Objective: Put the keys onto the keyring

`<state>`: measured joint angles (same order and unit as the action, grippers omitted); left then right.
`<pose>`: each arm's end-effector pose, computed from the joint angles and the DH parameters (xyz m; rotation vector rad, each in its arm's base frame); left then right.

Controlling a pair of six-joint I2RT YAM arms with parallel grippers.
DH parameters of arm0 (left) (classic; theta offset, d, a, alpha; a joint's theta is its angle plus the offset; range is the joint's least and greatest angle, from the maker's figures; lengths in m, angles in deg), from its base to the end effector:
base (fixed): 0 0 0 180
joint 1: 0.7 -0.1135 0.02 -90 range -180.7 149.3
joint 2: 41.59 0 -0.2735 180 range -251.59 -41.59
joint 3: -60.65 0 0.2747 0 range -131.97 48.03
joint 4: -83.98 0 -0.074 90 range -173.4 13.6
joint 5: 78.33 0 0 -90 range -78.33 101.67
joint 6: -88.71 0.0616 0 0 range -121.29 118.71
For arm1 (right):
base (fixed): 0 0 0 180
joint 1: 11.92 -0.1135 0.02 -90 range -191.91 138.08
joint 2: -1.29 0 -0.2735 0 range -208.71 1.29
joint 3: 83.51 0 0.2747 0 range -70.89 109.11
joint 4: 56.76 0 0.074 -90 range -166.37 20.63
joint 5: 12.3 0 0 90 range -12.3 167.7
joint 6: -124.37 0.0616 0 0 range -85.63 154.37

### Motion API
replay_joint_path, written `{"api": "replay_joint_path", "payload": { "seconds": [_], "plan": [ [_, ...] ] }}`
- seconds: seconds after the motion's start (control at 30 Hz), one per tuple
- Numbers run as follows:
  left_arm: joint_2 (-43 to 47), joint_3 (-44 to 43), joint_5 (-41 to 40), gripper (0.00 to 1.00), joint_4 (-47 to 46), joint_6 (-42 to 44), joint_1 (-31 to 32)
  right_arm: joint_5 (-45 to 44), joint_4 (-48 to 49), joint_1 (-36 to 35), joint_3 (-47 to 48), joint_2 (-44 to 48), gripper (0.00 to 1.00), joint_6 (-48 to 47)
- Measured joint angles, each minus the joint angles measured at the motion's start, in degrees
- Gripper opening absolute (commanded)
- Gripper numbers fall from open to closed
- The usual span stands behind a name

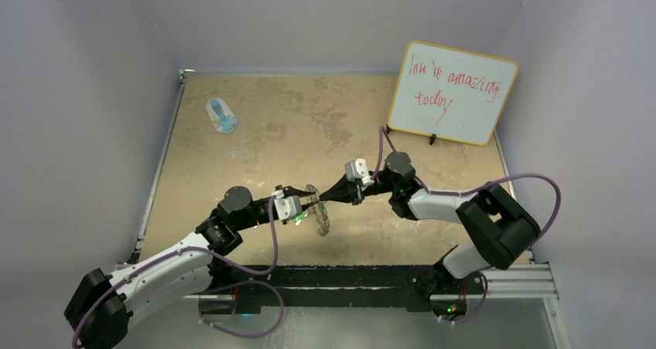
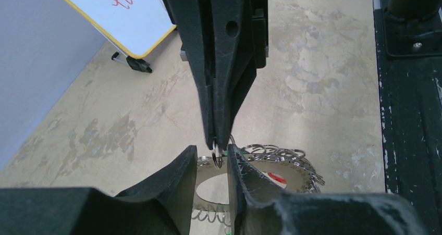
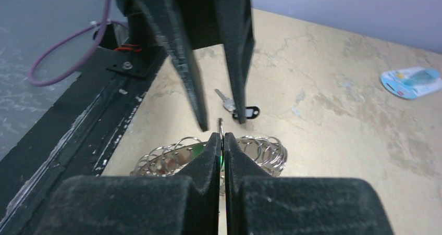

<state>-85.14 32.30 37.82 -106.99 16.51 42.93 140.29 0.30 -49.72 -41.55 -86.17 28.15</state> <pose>0.1375 -0.1686 0.2204 1.1477 1.2356 -0.7154 0.2041 0.2275 0.2113 -1.3638 0.8295 1.1757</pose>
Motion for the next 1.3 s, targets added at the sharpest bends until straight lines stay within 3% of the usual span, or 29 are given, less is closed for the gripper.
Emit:
{"api": "replay_joint_path", "payload": {
  "seconds": [0.27,0.5,0.87,1.3],
  "plan": [
    [1.64,0.0,-2.6,0.33,-1.97,0.9,0.0,-11.21,-39.32,-1.03,13.57,7.87,0.0,-10.54],
    [-0.79,0.0,-3.28,0.33,-2.71,0.94,0.02,-23.43,-59.04,-2.38,16.9,10.78,0.0,-13.49],
    [-2.82,-0.13,-2.93,0.33,-3.58,2.62,0.02,-27.98,-72.06,-5.4,19.26,14.01,0.0,-15.89],
    [-8.72,-2.91,2.45,0.25,-5.22,2.8,0.02,-29.14,-76.37,-6.43,21.38,14.01,0.0,-16.37]
  ]
}}
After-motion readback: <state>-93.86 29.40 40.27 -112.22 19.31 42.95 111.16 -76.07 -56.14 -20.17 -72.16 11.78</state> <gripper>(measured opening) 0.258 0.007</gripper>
